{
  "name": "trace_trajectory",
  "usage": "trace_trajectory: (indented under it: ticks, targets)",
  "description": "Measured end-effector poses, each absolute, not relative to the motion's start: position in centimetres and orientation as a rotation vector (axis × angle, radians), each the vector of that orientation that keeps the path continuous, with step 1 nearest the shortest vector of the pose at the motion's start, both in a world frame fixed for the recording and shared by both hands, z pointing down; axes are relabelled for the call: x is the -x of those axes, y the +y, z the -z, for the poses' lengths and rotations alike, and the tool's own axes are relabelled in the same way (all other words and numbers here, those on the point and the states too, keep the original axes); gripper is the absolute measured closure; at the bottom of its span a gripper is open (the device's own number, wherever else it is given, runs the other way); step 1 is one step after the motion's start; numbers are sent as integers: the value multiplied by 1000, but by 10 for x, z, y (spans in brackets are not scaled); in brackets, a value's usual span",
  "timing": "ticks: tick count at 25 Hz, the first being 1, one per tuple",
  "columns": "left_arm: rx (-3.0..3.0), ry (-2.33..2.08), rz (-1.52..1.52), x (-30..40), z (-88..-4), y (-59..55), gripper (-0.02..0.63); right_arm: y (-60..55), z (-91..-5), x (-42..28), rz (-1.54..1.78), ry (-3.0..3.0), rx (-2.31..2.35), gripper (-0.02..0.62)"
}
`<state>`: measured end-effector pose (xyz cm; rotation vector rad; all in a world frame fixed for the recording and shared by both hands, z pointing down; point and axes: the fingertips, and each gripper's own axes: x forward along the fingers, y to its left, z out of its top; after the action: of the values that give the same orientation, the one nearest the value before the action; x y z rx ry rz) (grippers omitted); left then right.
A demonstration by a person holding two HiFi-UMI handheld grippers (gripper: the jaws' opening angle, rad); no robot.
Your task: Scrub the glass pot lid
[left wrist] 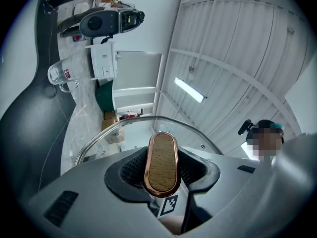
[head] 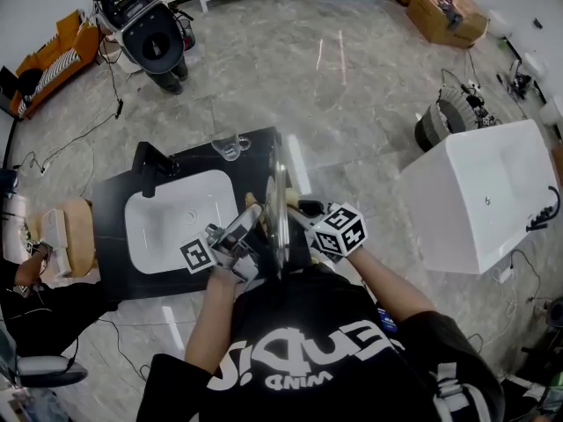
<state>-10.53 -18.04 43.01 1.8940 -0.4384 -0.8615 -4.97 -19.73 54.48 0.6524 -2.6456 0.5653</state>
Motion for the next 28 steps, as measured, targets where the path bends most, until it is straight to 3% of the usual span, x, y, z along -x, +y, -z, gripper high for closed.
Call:
trace_trajectory:
  ticks: [10, 28]
  targets:
    - [-1892, -476, 906, 120, -437, -186, 428, -151, -563, 56, -575, -2617, -478, 549]
    - [-1875, -496, 942, 140, -433, -203, 428, -108, -511, 65, -554, -2661, -229, 549]
